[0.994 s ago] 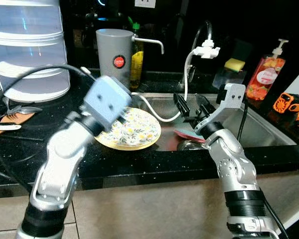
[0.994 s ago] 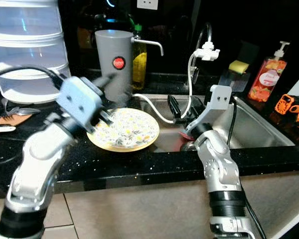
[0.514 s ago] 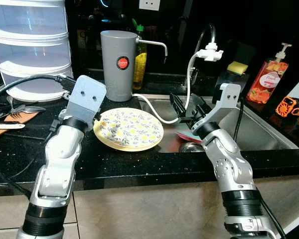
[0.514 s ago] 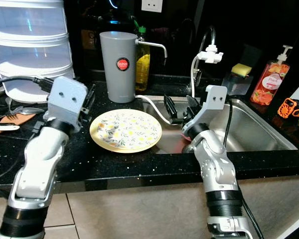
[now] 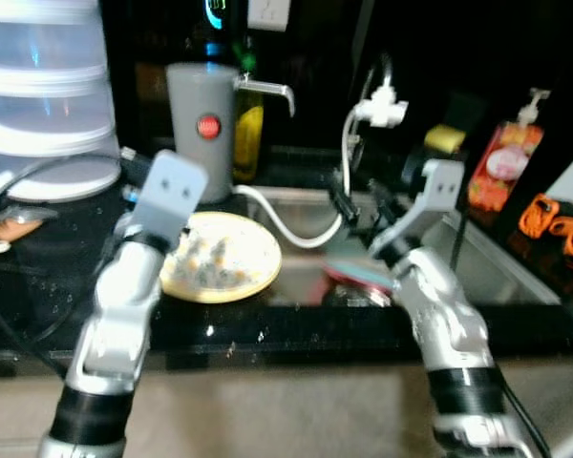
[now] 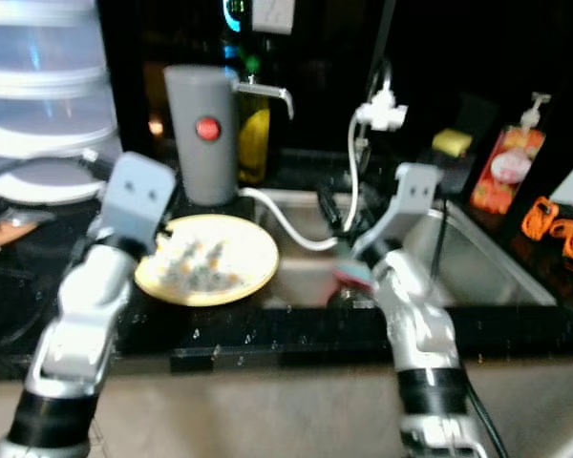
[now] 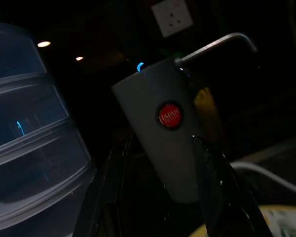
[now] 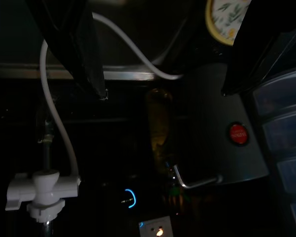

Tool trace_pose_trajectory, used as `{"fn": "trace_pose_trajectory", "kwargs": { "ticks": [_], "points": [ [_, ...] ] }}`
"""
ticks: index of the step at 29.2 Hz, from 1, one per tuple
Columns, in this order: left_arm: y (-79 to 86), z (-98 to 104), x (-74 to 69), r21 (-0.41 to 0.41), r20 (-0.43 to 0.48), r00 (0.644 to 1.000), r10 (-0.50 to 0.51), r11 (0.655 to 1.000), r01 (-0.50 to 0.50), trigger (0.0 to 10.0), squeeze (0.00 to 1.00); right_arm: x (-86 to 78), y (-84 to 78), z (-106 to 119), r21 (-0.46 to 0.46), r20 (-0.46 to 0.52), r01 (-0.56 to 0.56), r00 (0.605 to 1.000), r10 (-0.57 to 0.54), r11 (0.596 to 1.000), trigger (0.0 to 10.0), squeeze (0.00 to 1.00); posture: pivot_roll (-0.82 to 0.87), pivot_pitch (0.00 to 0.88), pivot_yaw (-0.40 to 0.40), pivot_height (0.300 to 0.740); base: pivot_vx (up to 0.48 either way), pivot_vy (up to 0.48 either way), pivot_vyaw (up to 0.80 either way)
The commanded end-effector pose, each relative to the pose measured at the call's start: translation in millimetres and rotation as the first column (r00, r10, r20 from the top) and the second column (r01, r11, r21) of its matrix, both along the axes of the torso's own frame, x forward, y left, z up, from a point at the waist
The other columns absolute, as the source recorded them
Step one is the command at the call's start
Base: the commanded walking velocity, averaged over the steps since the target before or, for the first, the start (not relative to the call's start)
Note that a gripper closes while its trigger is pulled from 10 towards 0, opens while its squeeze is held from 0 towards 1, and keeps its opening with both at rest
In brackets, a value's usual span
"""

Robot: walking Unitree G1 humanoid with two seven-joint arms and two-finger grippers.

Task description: Kitchen organization

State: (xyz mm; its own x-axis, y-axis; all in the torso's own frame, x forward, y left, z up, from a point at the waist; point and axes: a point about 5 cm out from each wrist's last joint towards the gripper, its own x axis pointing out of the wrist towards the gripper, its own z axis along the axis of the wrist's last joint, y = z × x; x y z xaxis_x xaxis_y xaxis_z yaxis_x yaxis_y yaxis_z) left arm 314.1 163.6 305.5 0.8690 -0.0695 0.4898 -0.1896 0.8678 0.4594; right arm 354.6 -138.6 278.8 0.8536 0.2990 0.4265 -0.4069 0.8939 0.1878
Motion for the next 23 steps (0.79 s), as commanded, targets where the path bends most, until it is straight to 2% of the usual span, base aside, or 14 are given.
{"fn": "trace_pose_trajectory", "kwargs": {
  "ticks": [1,17,22,23],
  "points": [
    [0.1,-1.8,0.5,0.012,-0.005,1.0,0.01,1.0,-0.01,10.0,0.0,0.4,-4.9,-2.7,0.0,-0.01,0.017,1.0,-0.017,1.0,10.0,0.0,0.13,0.055,-0.098,0.74,0.0,-0.277,0.0],
    [-7.8,2.0,-5.8,0.034,0.029,0.999,-0.043,0.999,0.042,10.0,0.0,-0.9,-6.3,-2.7,0.002,-0.012,0.022,1.0,-0.022,1.0,10.0,0.0,0.13,0.058,-0.094,0.74,0.0,0.0,0.0],
    [-12.5,0.1,-9.3,0.127,-0.017,0.994,-0.107,0.986,0.108,10.0,0.0,-3.2,-4.4,-5.5,-0.045,-0.021,-0.008,1.0,0.007,0.999,10.0,0.0,0.13,0.056,-0.088,0.74,0.0,0.0,0.0],
    [-11.5,-1.5,-10.7,0.161,-0.043,0.992,-0.121,0.979,0.127,10.0,0.0,-3.9,-3.3,-7.1,-0.096,-0.025,-0.018,1.0,0.015,0.995,10.0,0.0,0.13,0.057,-0.086,0.74,0.0,0.0,0.0]
  ]
}}
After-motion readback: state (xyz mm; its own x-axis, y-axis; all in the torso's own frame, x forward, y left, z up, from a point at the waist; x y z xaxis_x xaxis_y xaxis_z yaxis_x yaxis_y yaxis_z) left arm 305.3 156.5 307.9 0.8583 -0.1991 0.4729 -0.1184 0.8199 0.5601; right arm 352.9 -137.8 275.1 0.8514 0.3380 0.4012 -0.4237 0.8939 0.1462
